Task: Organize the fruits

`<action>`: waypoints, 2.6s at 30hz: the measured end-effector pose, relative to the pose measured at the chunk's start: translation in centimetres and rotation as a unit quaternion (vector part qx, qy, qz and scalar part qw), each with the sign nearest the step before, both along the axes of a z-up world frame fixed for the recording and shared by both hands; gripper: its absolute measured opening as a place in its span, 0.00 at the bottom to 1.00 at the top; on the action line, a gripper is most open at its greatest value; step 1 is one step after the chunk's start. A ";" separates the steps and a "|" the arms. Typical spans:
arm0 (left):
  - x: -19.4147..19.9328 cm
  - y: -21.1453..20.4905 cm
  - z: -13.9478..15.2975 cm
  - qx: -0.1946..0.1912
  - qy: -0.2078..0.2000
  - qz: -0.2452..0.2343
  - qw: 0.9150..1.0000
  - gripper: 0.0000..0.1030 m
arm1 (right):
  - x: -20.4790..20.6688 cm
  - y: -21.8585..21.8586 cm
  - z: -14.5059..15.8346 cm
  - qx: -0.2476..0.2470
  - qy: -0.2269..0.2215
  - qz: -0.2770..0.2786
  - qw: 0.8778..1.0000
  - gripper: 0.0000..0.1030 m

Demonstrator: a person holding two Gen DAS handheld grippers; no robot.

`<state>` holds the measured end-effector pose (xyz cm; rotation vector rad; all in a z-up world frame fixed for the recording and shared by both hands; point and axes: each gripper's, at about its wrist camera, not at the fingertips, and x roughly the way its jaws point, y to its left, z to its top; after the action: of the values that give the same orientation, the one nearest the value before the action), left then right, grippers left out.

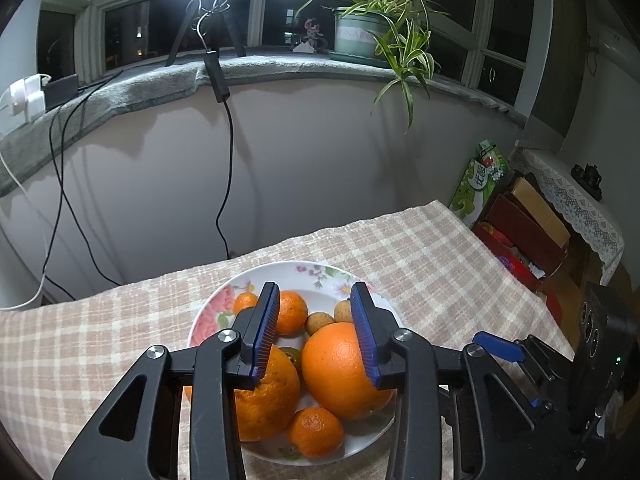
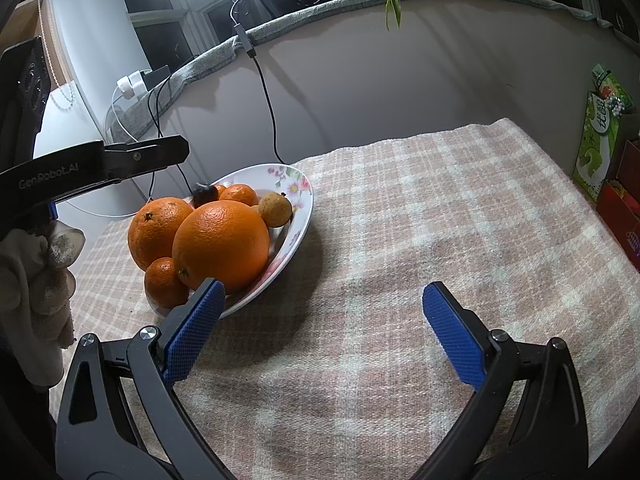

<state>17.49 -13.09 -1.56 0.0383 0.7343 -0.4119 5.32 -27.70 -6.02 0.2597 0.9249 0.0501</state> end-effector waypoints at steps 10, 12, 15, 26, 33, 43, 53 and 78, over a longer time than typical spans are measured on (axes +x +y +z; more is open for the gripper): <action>-0.4 0.1 0.2 -0.004 -0.003 0.002 1.000 0.40 | 0.1 0.0 -0.1 0.000 0.001 -0.001 1.000 0.98; -0.6 0.3 0.3 -0.005 -0.004 0.004 1.000 0.41 | 0.1 0.0 -0.2 -0.001 0.001 -0.001 1.000 0.98; -1.0 0.6 0.4 -0.006 -0.007 0.010 1.000 0.53 | 0.0 0.0 -0.3 -0.001 0.001 -0.001 1.000 0.98; -2.5 2.1 0.6 -0.006 -0.014 0.036 0.999 0.65 | 0.1 0.1 -0.4 -0.007 0.006 -0.003 1.000 0.98; -4.2 3.0 0.6 -0.001 -0.020 0.048 0.999 0.66 | 0.1 0.1 -0.3 -0.007 0.005 -0.004 1.000 0.98; -6.6 5.1 0.7 -0.002 -0.030 0.080 0.996 0.66 | 0.0 0.1 0.2 -0.012 -0.001 -0.004 1.000 0.98; -8.8 5.9 1.5 -0.010 -0.052 0.098 0.994 0.74 | -0.6 1.1 2.8 -0.040 -0.019 0.012 0.999 0.98; -12.5 7.1 0.2 -0.018 -0.044 0.122 0.991 0.79 | -3.1 4.3 5.7 -0.075 -0.036 0.031 0.996 1.00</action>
<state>4.97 -6.01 -1.37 -0.0662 0.6350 -0.1891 2.19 -23.41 -0.27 0.0892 0.8601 0.0474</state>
